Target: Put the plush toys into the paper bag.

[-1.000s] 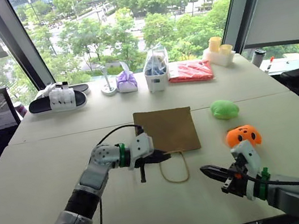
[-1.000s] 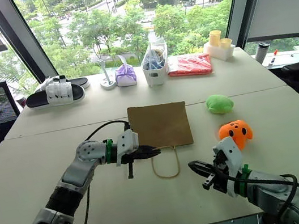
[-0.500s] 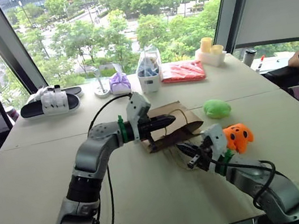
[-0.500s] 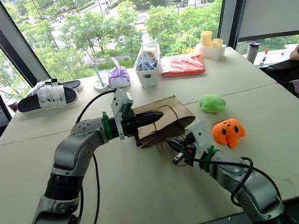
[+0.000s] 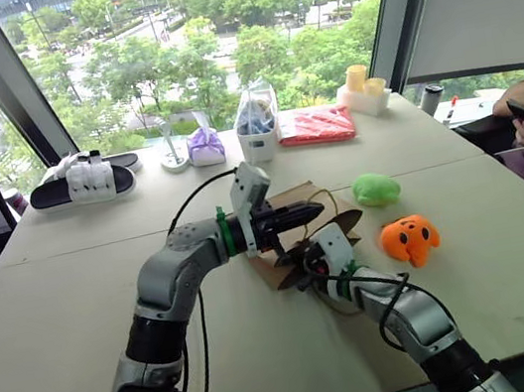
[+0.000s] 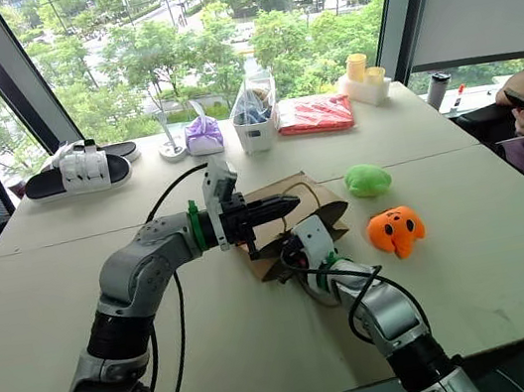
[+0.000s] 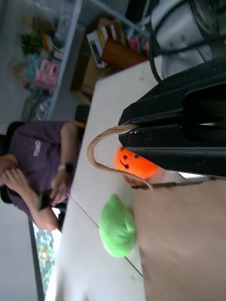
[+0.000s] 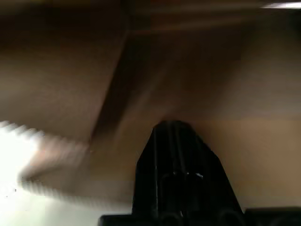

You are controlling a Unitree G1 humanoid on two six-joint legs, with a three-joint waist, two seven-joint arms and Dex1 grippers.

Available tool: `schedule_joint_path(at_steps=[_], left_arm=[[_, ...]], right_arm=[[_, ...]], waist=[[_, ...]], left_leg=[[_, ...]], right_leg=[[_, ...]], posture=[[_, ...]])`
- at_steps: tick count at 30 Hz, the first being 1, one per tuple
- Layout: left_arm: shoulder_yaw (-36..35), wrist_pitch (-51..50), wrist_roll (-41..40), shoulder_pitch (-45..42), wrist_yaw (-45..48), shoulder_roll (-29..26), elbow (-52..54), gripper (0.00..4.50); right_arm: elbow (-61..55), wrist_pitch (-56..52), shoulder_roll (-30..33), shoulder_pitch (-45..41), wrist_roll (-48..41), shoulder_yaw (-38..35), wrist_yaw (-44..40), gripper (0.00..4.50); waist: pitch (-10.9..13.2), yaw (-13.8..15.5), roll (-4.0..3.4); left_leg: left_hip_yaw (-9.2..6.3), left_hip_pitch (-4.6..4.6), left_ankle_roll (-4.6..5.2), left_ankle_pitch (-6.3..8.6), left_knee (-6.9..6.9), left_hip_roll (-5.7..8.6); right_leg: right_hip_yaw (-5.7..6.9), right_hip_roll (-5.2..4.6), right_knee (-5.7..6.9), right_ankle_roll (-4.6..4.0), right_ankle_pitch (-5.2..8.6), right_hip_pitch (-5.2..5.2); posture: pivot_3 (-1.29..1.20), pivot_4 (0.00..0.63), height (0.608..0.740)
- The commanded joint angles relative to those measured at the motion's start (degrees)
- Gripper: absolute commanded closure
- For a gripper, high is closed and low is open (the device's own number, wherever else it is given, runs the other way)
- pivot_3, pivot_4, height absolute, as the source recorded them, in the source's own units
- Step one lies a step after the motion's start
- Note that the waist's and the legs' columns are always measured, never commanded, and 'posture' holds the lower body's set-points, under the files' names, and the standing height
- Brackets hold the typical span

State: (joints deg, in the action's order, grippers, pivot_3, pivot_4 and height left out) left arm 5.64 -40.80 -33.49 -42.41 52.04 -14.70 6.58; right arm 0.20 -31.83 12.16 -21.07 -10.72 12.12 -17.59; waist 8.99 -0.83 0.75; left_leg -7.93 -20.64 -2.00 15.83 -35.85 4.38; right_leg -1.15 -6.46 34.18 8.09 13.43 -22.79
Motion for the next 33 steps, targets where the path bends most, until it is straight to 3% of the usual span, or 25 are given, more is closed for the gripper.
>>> schedule_joint_path(at_steps=[1,10,23,27,33], left_arm=[[-2.9,-1.1,-4.5,-2.4,0.8,-0.8,3.7,4.44],[-4.7,-2.1,-9.6,-8.8,3.4,-2.9,3.9,4.44],[-4.3,3.1,-5.6,-7.5,0.9,-1.3,-3.6,4.44],[-4.7,4.7,-3.8,-7.9,-0.6,-0.5,-6.9,4.44],[-4.7,4.8,-3.4,-7.2,0.7,-1.1,-9.2,4.44]], right_arm=[[0.1,-0.7,-0.5,-0.6,1.1,-0.6,0.1,4.5],[-0.9,-2.0,-1.8,0.8,0.8,-1.5,-0.4,4.5],[-2.9,-0.1,-2.5,1.4,0.7,-2.6,-0.9,4.5],[-10.8,4.3,-0.7,4.0,0.9,-1.2,-3.9,4.5],[-29.1,-2.9,1.9,10.2,-6.7,-7.6,-5.0,4.5]], waist=[[0.0,0.1,0.0],[0.0,0.0,0.0],[0.0,0.0,-0.01],[0.0,0.0,-0.01],[0.0,0.1,0.0]], left_leg=[[0.0,0.0,-0.08,-0.04,0.0,0.0],[-0.01,0.07,0.05,0.03,0.01,0.02],[0.0,0.11,-0.04,-0.02,0.1,0.02],[0.0,0.09,-0.03,-0.02,0.13,0.03],[-0.02,0.07,-0.02,-0.01,0.16,0.02]], right_leg=[[0.0,0.0,-0.02,0.0,0.0,0.02],[0.0,0.0,0.0,0.0,0.0,0.07],[-0.01,0.0,-0.01,-0.01,0.0,0.07],[-0.01,0.0,-0.02,0.0,0.0,0.05],[0.0,0.0,-0.03,0.0,0.0,0.03]], posture=[[0.0,0.15,0.74],[0.0,0.15,0.74],[0.0,0.15,0.74],[0.0,0.15,0.74],[0.0,0.15,0.74]])
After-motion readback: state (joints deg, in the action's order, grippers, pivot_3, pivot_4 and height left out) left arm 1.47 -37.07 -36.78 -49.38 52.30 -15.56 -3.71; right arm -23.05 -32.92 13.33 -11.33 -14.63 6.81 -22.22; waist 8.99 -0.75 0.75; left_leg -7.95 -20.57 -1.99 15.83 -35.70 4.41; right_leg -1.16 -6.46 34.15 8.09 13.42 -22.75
